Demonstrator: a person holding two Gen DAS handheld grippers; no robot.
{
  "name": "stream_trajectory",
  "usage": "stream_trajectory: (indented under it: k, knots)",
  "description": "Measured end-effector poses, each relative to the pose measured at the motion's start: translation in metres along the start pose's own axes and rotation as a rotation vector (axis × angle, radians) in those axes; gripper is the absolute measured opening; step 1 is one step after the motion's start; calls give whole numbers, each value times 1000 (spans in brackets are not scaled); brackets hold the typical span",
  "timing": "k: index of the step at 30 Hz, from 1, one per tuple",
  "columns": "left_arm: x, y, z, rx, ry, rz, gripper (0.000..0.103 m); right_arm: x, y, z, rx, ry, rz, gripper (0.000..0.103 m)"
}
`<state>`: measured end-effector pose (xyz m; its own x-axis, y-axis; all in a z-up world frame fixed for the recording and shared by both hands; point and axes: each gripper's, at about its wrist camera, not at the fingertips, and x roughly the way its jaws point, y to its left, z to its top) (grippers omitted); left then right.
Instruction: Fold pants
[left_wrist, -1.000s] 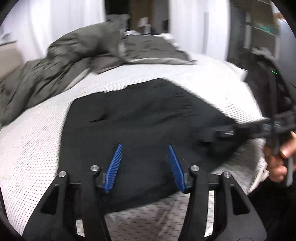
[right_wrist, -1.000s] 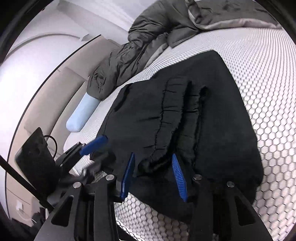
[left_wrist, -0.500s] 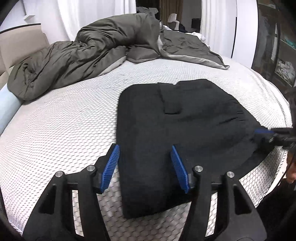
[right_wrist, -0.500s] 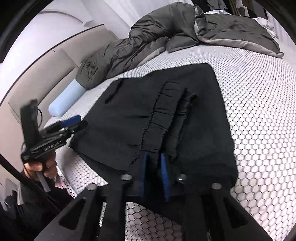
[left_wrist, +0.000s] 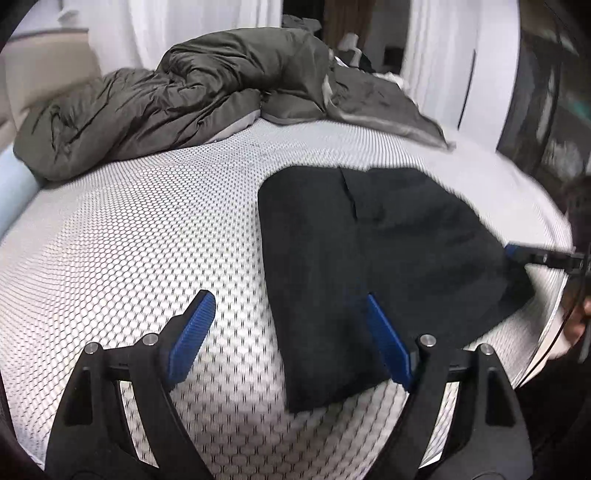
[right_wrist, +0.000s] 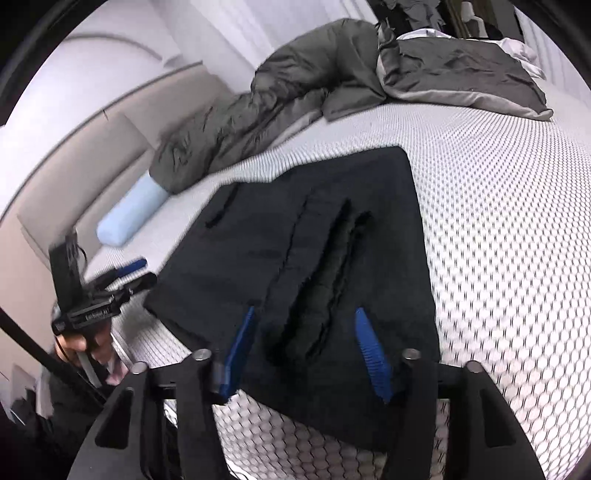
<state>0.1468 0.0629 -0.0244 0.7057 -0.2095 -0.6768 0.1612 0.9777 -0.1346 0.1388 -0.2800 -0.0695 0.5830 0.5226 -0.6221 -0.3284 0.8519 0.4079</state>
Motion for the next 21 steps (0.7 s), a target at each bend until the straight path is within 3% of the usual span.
stream_trajectory:
  k: [5, 9, 11, 13, 15, 19, 21]
  knots:
    - [30, 19, 49, -80, 22, 11, 81, 24, -16, 48, 99, 7, 36, 65]
    - [70, 31, 91, -97, 85, -47, 81, 55, -28, 88, 113, 64, 14, 64]
    - [92, 35, 99, -107, 139, -41, 74, 77, -30, 98, 70, 127, -27, 47]
    - [113, 39, 96, -84, 198, 32, 68, 89, -25, 97, -25, 167, -99, 46]
    - [128, 50, 90, -91, 232, 125, 68, 91, -28, 98, -49, 179, -107, 46]
    - [118, 69, 94, -199, 208, 43, 65, 69, -25, 113, -75, 128, -71, 52]
    - [105, 66, 100, -206, 150, -34, 66, 52, -30, 118, -70, 78, -96, 63]
